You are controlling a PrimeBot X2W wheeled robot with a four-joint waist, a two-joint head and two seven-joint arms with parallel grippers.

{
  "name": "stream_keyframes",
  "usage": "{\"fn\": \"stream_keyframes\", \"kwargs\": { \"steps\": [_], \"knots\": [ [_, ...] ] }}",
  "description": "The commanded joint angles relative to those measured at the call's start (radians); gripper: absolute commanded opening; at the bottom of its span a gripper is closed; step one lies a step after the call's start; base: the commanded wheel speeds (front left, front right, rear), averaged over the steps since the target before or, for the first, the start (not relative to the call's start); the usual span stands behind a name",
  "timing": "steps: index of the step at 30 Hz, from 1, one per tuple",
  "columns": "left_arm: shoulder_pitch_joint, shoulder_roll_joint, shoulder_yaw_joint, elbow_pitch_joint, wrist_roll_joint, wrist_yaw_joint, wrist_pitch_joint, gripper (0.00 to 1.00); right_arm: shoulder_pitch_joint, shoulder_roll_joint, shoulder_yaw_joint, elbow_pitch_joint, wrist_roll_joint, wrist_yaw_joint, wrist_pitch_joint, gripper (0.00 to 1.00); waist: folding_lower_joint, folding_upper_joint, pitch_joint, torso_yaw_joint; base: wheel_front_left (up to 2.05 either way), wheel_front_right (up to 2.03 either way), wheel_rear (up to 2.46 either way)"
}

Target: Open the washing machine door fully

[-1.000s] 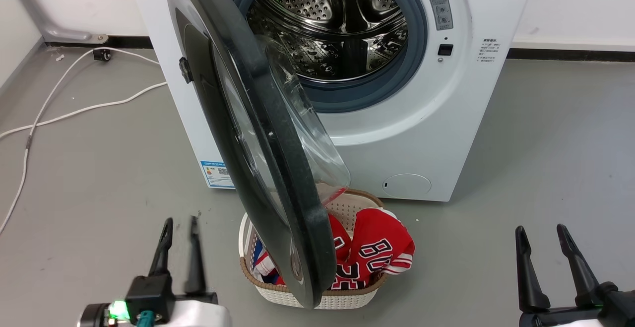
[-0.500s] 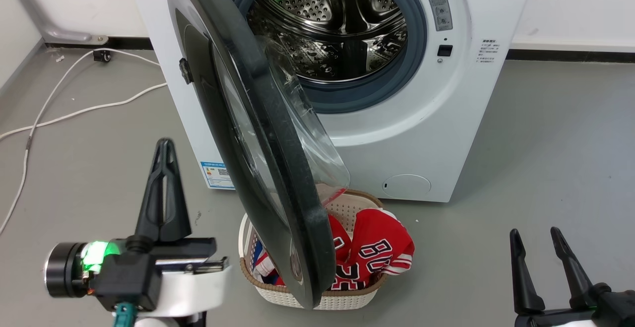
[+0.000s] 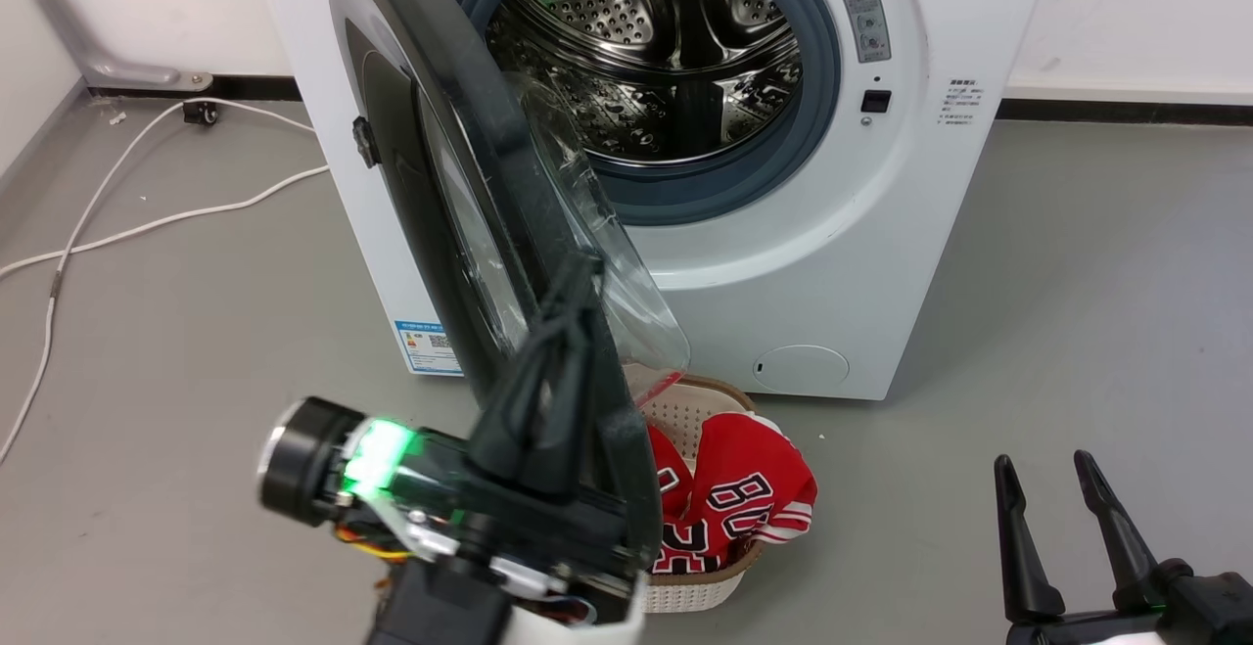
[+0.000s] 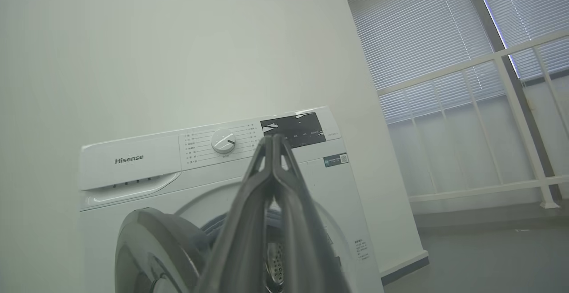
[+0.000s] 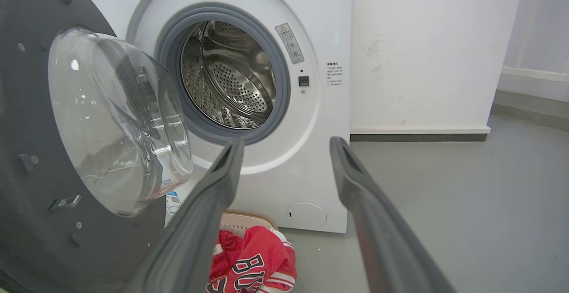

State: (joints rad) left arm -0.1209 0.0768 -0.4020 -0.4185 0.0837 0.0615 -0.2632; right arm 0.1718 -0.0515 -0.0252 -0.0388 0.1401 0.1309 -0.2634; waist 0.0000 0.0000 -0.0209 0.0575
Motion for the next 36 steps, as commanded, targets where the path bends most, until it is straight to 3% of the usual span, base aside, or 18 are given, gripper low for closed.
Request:
{"fn": "stream_keyframes", "kwargs": {
  "steps": [1,8,20,36],
  "knots": [
    [-0.012,-0.003,-0.009,-0.005,0.003,-0.003,-0.002,0.0,0.002,0.002,0.0,0.001,0.0,0.0,-0.002,1.0,0.0,0.0,0.0,0.0,0.0,0.0,0.0],
    [-0.034,-0.008,-0.155,0.018,0.0,-0.029,-0.002,0.0,-0.004,0.002,0.005,0.006,-0.002,0.0,-0.002,1.0,0.0,0.0,0.006,0.002,0.0,0.0,0.0],
    [-0.019,-0.014,-0.301,0.124,-0.034,-0.044,-0.002,0.0,-0.019,0.002,0.017,0.012,-0.003,0.0,-0.002,1.0,0.0,0.0,0.017,0.004,0.0,0.0,0.0],
    [0.038,0.02,-0.342,0.255,-0.073,-0.018,-0.002,0.0,-0.037,0.003,0.027,0.02,-0.008,0.0,-0.002,1.0,0.0,0.0,0.04,0.012,0.0,0.0,0.0]
  ]
}}
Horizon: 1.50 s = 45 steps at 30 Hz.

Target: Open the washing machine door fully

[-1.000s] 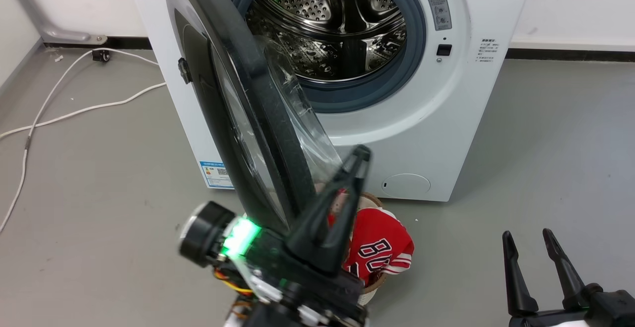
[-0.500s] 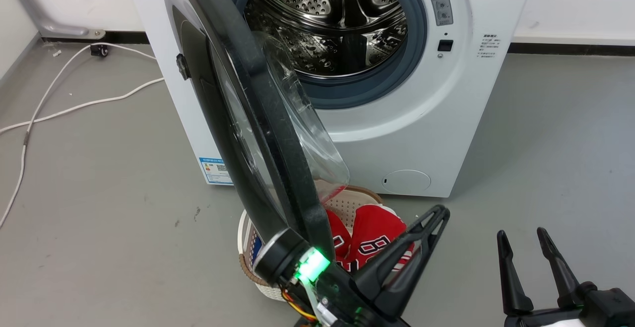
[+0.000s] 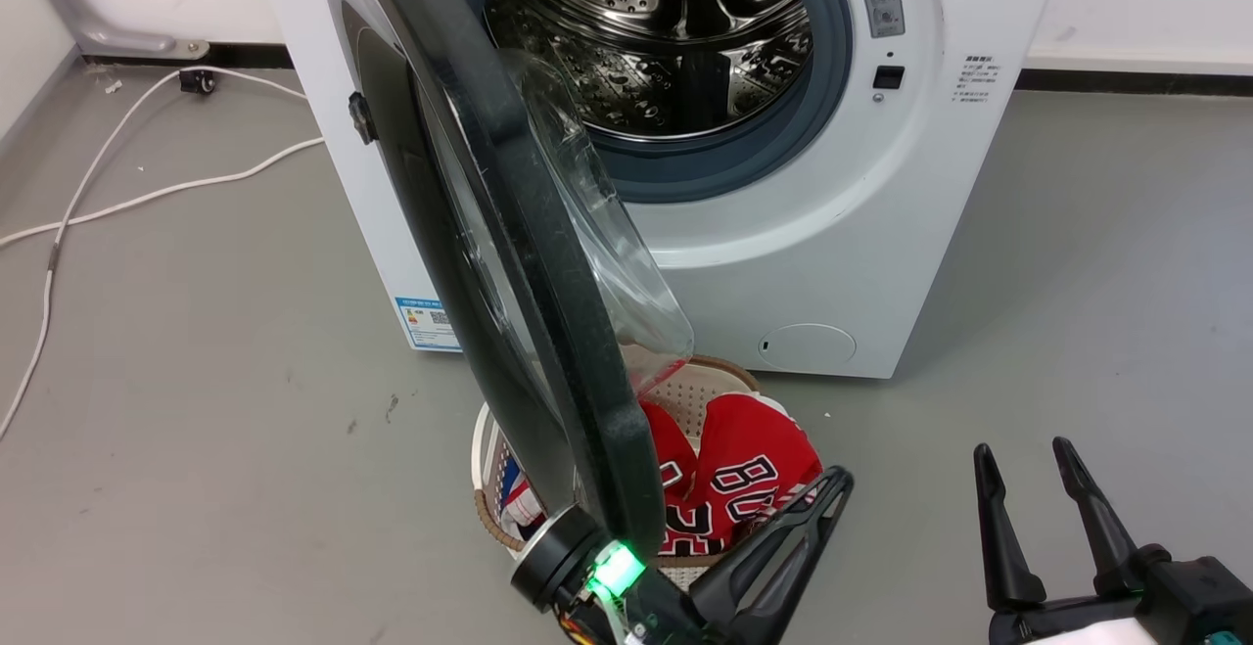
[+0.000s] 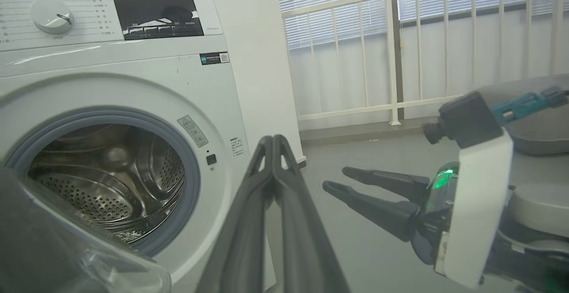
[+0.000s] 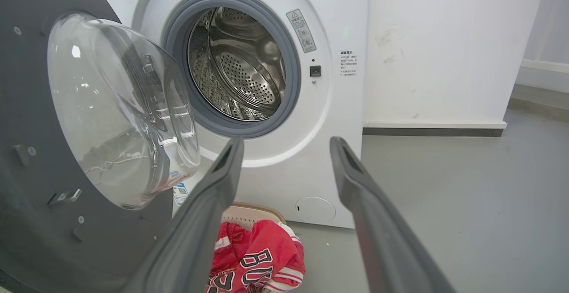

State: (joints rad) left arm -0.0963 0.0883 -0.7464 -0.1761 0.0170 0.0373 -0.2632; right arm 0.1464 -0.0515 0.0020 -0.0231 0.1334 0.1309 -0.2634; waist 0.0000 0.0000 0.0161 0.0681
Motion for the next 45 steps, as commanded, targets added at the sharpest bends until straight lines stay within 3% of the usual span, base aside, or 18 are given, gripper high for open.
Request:
{"fn": "stream_keyframes", "kwargs": {
  "steps": [1,12,29,45],
  "knots": [
    [0.013,0.01,0.006,0.022,-0.011,0.009,-0.002,0.0,-0.013,0.003,0.001,0.005,-0.002,0.0,-0.002,1.0,0.0,0.0,0.006,0.001,0.0,0.0,0.0],
    [-0.011,0.022,0.074,0.141,-0.045,0.028,-0.002,0.0,-0.037,0.003,0.012,0.016,-0.007,0.0,-0.002,1.0,0.0,0.0,0.032,-0.009,0.0,0.0,0.0],
    [-0.028,0.022,0.16,0.29,-0.079,0.005,-0.002,0.0,-0.046,0.003,0.026,0.03,-0.002,0.0,-0.002,1.0,0.0,0.0,0.054,0.001,0.0,0.0,0.0],
    [0.069,0.045,0.269,0.216,-0.084,0.059,0.0,0.0,-0.008,0.002,0.044,0.044,0.015,0.0,-0.002,1.0,0.0,0.0,0.03,0.078,0.0,0.0,0.0]
  ]
}}
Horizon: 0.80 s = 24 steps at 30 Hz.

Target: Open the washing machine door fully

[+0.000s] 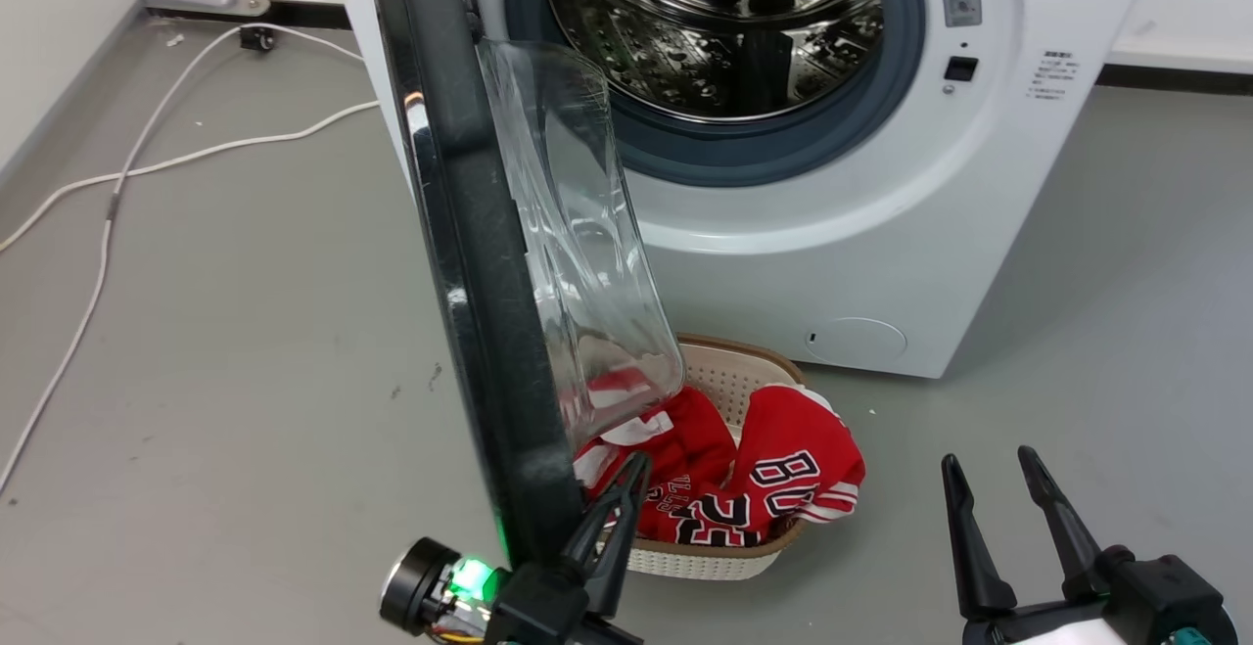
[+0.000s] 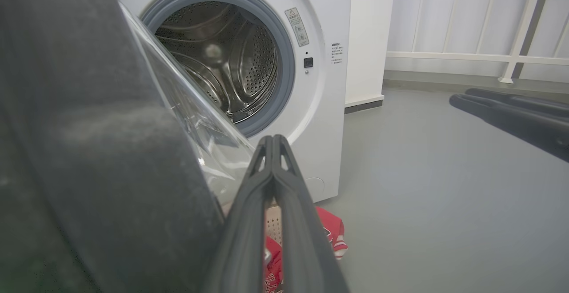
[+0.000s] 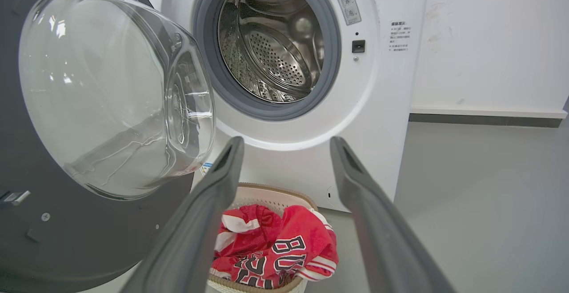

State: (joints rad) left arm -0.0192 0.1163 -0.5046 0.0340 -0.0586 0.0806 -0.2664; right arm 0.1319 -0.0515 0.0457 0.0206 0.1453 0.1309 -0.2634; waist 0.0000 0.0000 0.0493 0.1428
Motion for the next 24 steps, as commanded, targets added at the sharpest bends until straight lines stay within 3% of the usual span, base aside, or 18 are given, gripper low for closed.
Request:
{"fn": "stream_keyframes", "kwargs": {
  "steps": [1,12,24],
  "knots": [
    [0.001,0.018,0.033,0.002,-0.008,0.02,0.004,0.0,0.011,0.003,0.002,0.001,0.004,0.0,-0.002,1.0,0.0,0.0,-0.006,0.01,0.0,0.0,0.0],
    [0.082,0.034,0.129,-0.021,-0.025,0.057,0.003,0.0,0.026,0.003,0.007,0.004,0.015,0.0,-0.002,1.0,0.0,0.0,-0.018,0.064,0.0,0.0,0.0],
    [0.111,0.071,0.329,-0.027,-0.065,0.091,0.003,0.0,0.016,0.003,0.016,0.008,0.008,0.0,-0.002,1.0,0.0,0.0,-0.008,0.077,0.0,0.0,0.0]
  ]
}}
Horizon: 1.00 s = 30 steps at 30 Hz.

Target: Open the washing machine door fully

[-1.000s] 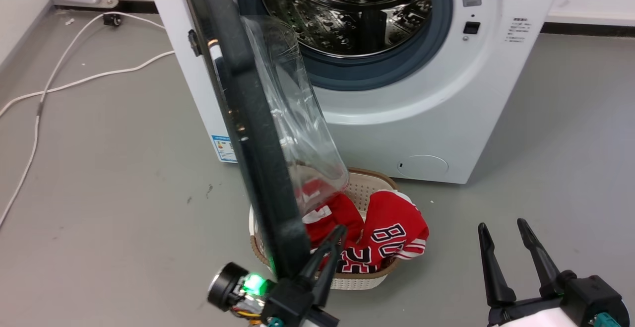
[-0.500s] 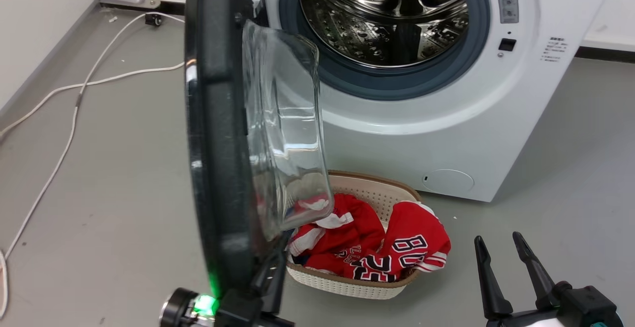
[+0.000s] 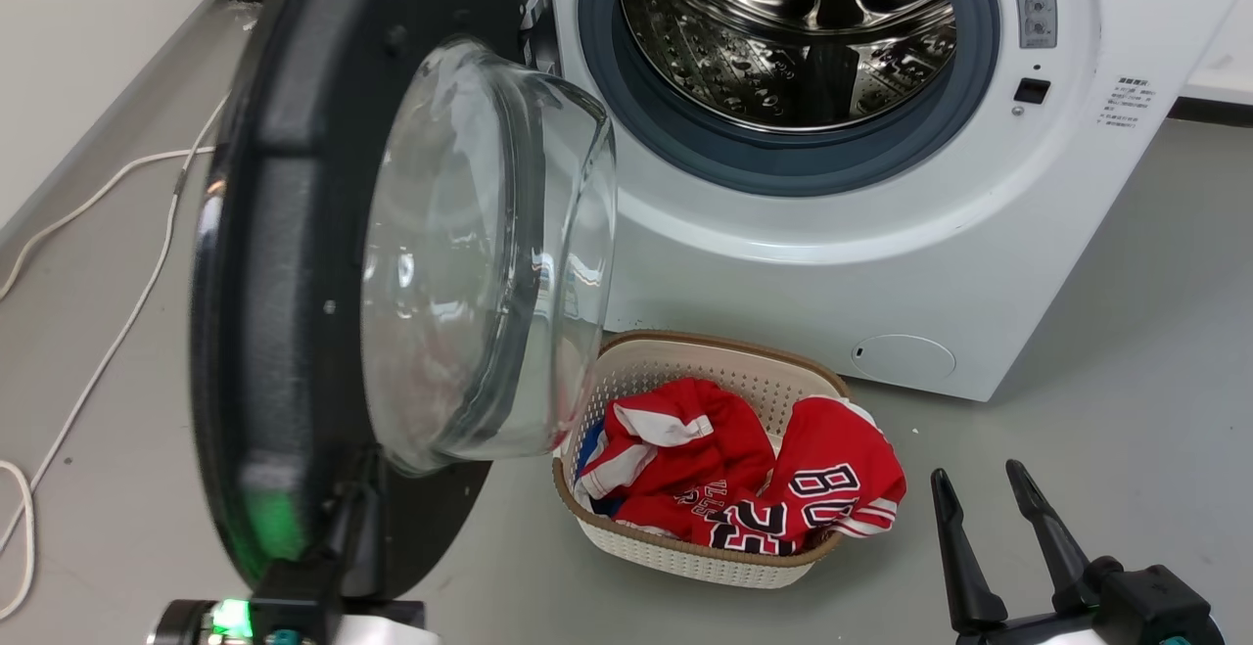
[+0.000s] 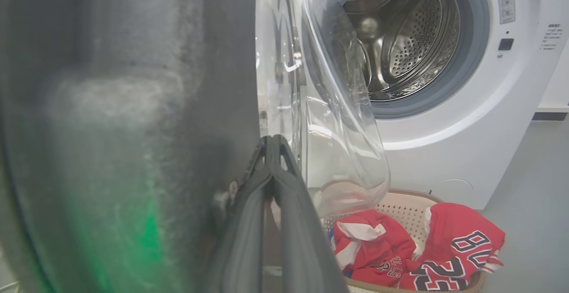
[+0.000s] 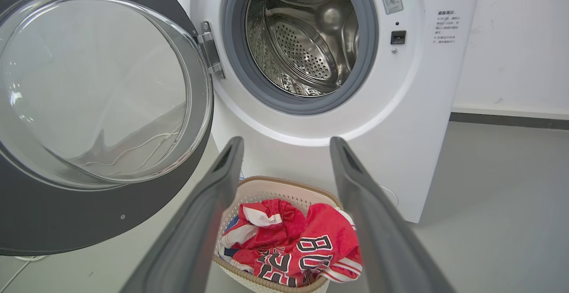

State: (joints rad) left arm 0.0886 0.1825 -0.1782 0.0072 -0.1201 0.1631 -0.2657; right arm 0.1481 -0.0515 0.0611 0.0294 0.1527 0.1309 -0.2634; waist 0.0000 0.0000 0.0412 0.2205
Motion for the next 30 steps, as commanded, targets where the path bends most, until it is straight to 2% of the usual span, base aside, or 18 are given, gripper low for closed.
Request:
{"fn": "stream_keyframes", "kwargs": {
  "steps": [1,11,18,30],
  "knots": [
    [0.001,0.009,0.02,0.002,-0.008,0.006,0.002,0.0,-0.004,0.003,0.0,-0.001,0.0,0.0,-0.002,1.0,0.0,0.0,0.003,-0.001,0.0,0.0,0.0],
    [-0.053,-0.009,0.193,0.039,-0.063,0.014,0.002,0.0,-0.029,0.002,-0.002,-0.008,-0.009,0.0,-0.002,1.0,0.0,0.0,0.047,-0.011,0.0,0.0,0.0],
    [-0.114,-0.023,0.303,0.07,-0.073,0.003,0.002,0.0,-0.053,0.002,-0.007,-0.013,-0.024,0.0,-0.002,1.0,0.0,0.0,0.091,-0.015,0.0,0.0,0.0],
    [-0.196,-0.005,0.507,0.127,-0.076,-0.035,0.002,0.0,-0.081,0.002,-0.016,-0.018,-0.043,0.0,-0.002,1.0,0.0,0.0,0.147,-0.02,0.0,0.0,0.0]
  ]
}}
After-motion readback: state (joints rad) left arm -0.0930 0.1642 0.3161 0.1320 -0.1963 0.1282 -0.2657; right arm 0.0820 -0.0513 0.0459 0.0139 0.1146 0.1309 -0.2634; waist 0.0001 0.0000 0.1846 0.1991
